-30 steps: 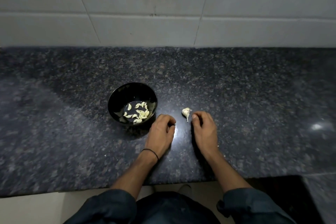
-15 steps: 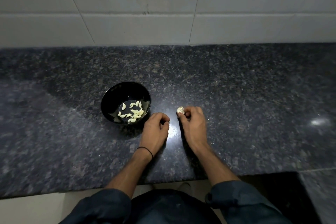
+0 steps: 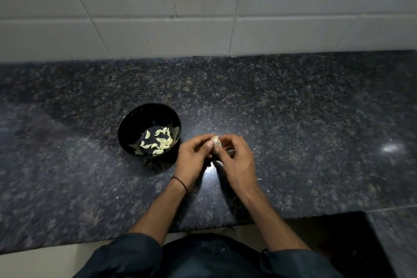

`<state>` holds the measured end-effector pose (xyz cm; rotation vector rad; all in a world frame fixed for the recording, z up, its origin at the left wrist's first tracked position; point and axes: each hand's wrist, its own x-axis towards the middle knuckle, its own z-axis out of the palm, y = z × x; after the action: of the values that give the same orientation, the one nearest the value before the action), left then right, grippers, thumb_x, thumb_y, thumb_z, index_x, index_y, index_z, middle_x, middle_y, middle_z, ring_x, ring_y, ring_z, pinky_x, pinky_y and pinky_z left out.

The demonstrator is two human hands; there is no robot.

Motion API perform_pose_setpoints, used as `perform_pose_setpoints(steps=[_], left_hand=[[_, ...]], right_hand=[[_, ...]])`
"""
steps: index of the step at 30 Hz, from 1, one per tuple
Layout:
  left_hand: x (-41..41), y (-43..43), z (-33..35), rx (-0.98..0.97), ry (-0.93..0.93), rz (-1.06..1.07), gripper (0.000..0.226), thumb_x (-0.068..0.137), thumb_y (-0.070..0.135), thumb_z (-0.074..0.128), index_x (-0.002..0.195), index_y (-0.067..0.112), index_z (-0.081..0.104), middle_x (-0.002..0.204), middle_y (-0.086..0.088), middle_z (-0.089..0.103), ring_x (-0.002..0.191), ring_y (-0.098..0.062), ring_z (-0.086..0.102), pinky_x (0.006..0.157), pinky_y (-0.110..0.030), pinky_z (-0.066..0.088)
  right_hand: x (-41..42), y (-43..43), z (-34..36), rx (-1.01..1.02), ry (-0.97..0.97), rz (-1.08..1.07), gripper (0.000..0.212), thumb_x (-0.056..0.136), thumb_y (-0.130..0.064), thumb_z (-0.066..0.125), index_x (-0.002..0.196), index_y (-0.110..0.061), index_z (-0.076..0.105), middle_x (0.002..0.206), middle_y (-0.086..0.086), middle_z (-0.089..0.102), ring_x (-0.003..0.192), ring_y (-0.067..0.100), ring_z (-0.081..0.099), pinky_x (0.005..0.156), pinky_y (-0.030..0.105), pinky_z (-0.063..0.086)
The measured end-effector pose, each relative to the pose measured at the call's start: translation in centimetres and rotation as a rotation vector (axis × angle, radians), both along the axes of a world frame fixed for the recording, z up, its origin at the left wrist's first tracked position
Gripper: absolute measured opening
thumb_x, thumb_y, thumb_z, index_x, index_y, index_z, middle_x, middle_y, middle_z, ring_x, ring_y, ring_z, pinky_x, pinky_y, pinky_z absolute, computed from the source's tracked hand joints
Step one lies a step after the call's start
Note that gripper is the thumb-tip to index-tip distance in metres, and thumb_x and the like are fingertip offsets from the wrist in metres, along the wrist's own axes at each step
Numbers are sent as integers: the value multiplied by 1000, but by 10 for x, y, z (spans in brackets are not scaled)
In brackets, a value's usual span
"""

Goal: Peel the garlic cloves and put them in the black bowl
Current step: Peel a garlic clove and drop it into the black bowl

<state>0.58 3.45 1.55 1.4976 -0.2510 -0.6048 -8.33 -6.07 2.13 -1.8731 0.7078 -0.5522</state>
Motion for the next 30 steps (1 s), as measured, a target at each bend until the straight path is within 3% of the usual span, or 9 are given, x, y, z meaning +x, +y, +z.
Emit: perform_pose_setpoints(steps=[4,9,12,17,22,25,30], left_hand=[[0,-1,-1,-11,24,-20,22,96,-4,58,116,-3,67,100,-11,73,76,-3,69,69,-16,54],[0,-1,-2,-11,19,-73,24,95,5,63,119,5,69,112,-12,74,89,-11,70,82,-23,57],[0,-3,0,-8,14,-82,26,91,5,69,117,5,70,111,-12,74,101,-20,70,92,-30,56],[1,-4,-2,35,-34,-92,22,89,4,71,109,14,72,104,-10,75,99,-23,71,89,-32,57],[-1,-7,0,86,-107,-123,17,90,2,69,100,15,73,94,-7,75,87,-12,69,81,-23,55],[0,-7,0,139,-158,-141,13,89,7,70,98,15,73,91,-4,75,86,-12,70,82,-25,55],[0,-8,9,228,-288,-161,7,88,13,72,89,20,74,80,7,75,79,-8,71,78,-24,55]], right_hand=[[-1,-1,1,239,-48,-29,6,94,-19,69,98,-23,71,93,-6,75,89,9,71,79,27,57],[3,-4,1,320,-30,-103,6,93,-15,70,90,-20,71,85,-1,76,81,15,72,75,32,59],[3,-4,2,299,15,-121,4,93,-18,70,90,-20,72,85,-2,75,82,13,72,76,30,59],[4,-1,7,240,38,-168,11,93,-11,68,86,-18,72,81,-4,74,78,9,70,70,22,56],[5,-1,8,180,49,-175,15,92,-8,67,84,-19,72,77,-6,73,74,6,69,68,23,55],[4,0,10,150,49,-171,16,92,-7,65,85,-19,72,77,-8,73,75,6,68,68,22,54],[6,2,13,-72,113,-175,13,93,-5,64,88,-15,69,83,-5,69,80,13,64,72,26,49]])
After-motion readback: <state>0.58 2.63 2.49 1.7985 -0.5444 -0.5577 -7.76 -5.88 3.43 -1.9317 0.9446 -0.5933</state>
